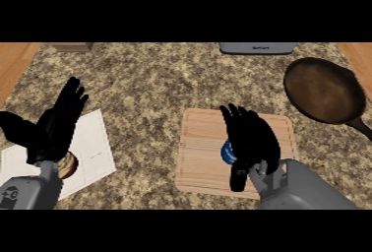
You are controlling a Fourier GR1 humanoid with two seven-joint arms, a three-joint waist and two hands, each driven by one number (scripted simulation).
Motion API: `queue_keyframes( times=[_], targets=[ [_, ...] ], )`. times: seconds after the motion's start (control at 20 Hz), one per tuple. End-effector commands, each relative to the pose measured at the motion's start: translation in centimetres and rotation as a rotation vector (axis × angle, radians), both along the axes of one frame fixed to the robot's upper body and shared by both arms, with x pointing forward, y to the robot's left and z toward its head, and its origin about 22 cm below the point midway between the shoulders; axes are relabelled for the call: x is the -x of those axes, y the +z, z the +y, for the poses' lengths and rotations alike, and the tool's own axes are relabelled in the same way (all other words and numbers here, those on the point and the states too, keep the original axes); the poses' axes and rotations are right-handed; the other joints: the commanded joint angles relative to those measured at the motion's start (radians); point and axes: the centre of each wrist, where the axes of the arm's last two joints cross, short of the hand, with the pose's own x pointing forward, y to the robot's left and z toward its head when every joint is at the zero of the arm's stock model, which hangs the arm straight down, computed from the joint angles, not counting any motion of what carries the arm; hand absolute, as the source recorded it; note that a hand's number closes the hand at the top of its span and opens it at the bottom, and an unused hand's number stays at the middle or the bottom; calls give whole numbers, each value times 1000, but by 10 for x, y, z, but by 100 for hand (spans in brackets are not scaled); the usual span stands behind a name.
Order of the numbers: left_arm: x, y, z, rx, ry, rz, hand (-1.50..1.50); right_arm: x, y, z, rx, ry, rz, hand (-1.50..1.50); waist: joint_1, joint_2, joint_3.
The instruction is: Pick the can from the cutting board and place it in the pan
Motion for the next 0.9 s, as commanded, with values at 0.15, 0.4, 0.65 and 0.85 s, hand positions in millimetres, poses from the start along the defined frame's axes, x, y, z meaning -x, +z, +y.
queue_keyframes(
  times=[0.15,0.4,0.65,0.85],
  targets=[
    [-6,3,11,-4,11,-2,0,-14,-27,4,151,-152,51,-150,-4,1,1],
    [-2,-11,5,5,8,9,0,-34,-20,-5,117,-145,67,-150,-4,2,1],
    [0,4,-17,4,-15,-5,0,-41,-62,-4,155,-151,121,-150,2,3,2],
    [8,9,10,7,22,-9,0,-27,-63,-17,141,-132,111,-150,-4,0,1]
  ],
)
